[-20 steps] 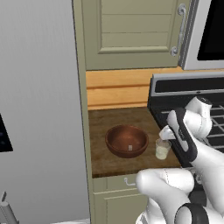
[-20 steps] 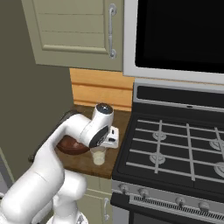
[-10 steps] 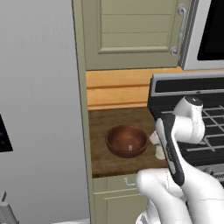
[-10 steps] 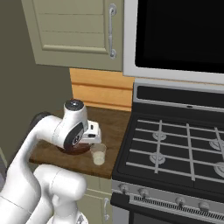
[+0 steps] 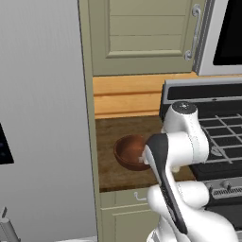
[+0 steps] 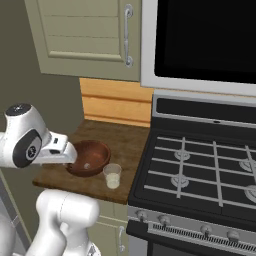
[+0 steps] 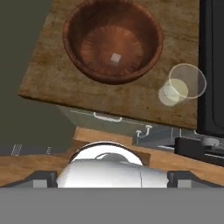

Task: Grab a lemon wedge from the fridge and one ice cube from the ice bowl, and put them in the glass of lemonade.

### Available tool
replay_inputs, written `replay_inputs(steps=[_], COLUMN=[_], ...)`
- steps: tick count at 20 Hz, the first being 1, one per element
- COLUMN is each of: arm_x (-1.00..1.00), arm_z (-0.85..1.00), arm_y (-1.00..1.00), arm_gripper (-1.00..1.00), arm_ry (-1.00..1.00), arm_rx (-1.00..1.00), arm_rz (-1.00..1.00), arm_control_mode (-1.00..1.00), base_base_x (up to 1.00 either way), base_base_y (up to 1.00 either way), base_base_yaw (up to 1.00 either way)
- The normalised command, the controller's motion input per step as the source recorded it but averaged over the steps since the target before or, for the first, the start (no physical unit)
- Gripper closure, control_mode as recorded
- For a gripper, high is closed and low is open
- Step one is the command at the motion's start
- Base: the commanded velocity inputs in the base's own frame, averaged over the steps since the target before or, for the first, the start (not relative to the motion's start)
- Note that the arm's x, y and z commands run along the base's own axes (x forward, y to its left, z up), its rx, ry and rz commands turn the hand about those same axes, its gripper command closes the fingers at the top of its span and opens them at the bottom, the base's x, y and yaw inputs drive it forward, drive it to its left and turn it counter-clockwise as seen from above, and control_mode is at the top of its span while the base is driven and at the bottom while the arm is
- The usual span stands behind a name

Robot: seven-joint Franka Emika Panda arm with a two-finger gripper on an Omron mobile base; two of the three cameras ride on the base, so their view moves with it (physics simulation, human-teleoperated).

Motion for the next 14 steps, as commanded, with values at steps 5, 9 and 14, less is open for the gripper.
replay_inputs(steps=[5,9,14], arm_x=[-0.50,-0.02,0.00], arm_z=[0.01,0.00,0.00], arm_y=[-0.25,-0.35,0.00], arm_gripper=[-1.00,-1.00,-1.00], arm_ry=[-0.11,-0.02,0.00], arm_rx=[0.13,0.13,0.00], arm_rz=[-0.37,-0.15,0.00], arm_control_mode=[-1.00,-1.00,-1.00], base_base_x=[0.00,0.00,0.00], base_base_y=[0.00,0.00,0.00], base_base_yaw=[0.00,0.00,0.00])
